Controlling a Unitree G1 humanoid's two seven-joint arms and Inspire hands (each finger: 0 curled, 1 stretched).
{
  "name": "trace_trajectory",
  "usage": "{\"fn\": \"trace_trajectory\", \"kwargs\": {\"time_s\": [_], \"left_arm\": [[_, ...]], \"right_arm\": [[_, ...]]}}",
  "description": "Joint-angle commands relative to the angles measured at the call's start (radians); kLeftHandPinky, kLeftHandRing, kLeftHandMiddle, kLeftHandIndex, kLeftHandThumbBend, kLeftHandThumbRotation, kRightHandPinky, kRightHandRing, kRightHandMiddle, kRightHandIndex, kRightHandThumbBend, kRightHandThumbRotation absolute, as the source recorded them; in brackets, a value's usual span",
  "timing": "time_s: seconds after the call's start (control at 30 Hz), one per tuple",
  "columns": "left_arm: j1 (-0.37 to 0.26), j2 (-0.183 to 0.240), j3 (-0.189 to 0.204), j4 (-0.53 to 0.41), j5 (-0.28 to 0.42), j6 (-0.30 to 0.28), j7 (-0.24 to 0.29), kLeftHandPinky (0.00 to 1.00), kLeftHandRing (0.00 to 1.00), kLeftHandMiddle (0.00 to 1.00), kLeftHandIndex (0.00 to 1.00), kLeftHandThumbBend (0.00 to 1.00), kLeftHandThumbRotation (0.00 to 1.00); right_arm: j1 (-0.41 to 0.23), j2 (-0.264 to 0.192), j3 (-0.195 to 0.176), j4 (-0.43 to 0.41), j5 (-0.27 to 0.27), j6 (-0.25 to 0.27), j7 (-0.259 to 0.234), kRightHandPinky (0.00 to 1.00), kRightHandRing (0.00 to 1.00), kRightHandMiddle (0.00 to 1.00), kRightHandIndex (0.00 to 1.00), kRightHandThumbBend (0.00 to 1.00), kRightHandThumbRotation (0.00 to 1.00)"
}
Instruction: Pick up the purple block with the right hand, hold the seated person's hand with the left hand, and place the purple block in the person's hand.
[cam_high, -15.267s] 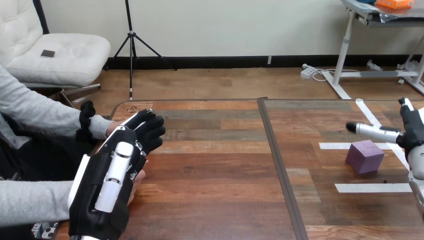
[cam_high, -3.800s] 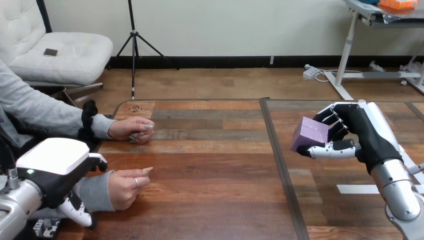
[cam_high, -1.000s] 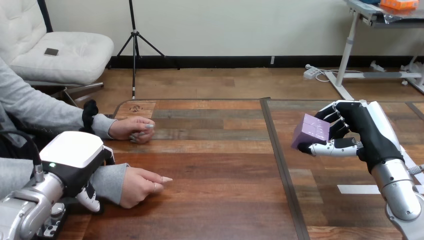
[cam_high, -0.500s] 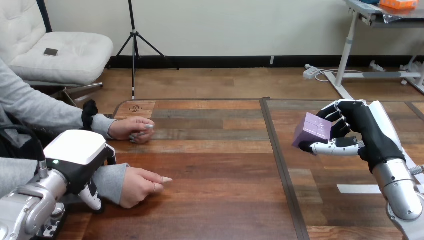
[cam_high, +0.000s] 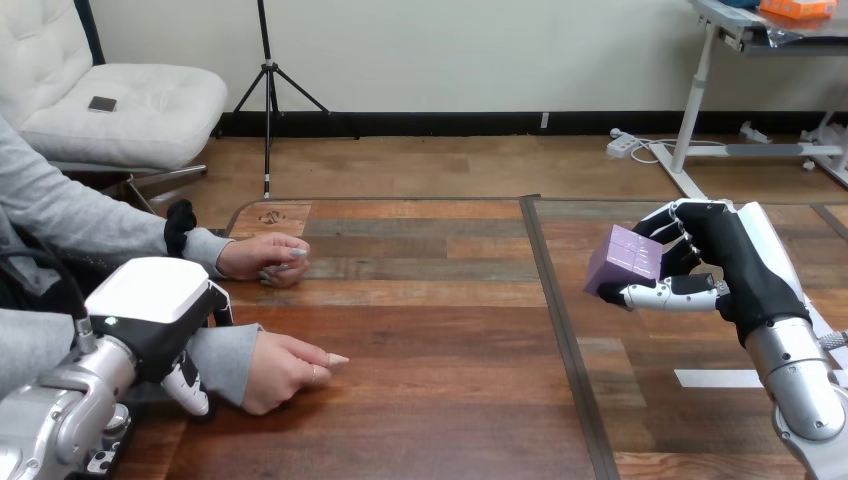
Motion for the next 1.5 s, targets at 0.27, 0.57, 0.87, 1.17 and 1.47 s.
{"fn": "trace_trajectory", "kwargs": {"time_s": [0.27,0.57,0.87,1.17,1.47], "left_arm": [[-0.053,-0.022,0.004,0.027,-0.064,-0.005,0.024,0.18,0.26,0.34,0.36,0.85,0.0],[-0.051,-0.021,0.002,0.025,-0.079,-0.01,0.028,0.18,0.25,0.34,0.36,0.85,0.0],[-0.058,-0.02,-0.009,0.04,-0.067,-0.002,0.028,0.18,0.25,0.34,0.35,0.84,0.0],[-0.058,-0.015,-0.029,0.036,-0.052,-0.002,-0.001,0.2,0.28,0.37,0.41,0.84,0.0],[-0.048,-0.017,-0.042,0.046,-0.042,-0.029,0.029,0.2,0.27,0.36,0.41,0.84,0.0]], "right_arm": [[-0.039,0.001,-0.024,-0.057,0.018,-0.015,-0.009,0.33,0.36,0.41,0.45,0.82,0.0],[-0.038,0.001,-0.023,-0.061,0.017,-0.015,-0.008,0.33,0.36,0.41,0.45,0.82,0.0],[-0.041,0.002,-0.025,-0.055,0.024,-0.018,0.0,0.34,0.37,0.42,0.45,0.83,0.0],[-0.04,0.006,-0.024,-0.058,0.022,-0.017,-0.004,0.35,0.38,0.42,0.45,0.83,0.0],[-0.036,0.015,-0.025,-0.063,0.028,-0.026,-0.003,0.37,0.39,0.42,0.45,0.82,0.0]]}}
